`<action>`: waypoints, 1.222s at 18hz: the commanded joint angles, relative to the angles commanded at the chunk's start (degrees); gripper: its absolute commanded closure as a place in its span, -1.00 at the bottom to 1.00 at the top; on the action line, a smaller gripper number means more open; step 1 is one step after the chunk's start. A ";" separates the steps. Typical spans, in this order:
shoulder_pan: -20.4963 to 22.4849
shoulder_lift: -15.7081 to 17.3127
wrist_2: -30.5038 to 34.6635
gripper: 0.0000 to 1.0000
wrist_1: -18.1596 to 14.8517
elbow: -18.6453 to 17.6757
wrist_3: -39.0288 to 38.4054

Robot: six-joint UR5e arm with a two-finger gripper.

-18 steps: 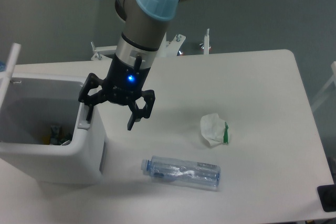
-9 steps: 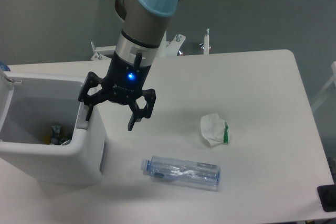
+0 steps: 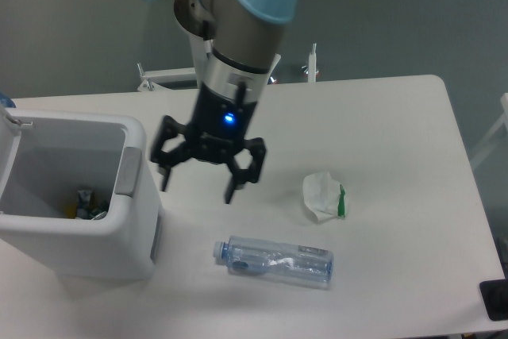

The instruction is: Open the trash can

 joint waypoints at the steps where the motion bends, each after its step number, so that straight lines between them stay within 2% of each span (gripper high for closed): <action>1: 0.18 -1.23 1.40 -1.00 -0.09 0.35 1.76; 4: 2.81 -3.08 4.83 -1.00 0.88 1.67 7.82; 7: 6.58 -3.96 10.11 -1.00 0.88 1.85 19.49; 11: 13.35 -6.60 10.29 -1.00 0.88 2.20 34.87; 15: 17.31 -8.45 10.38 -1.00 0.88 1.85 49.38; 17: 18.28 -8.54 10.91 -1.00 0.44 1.76 52.92; 22: 16.97 -8.45 15.39 -1.00 0.35 1.06 53.90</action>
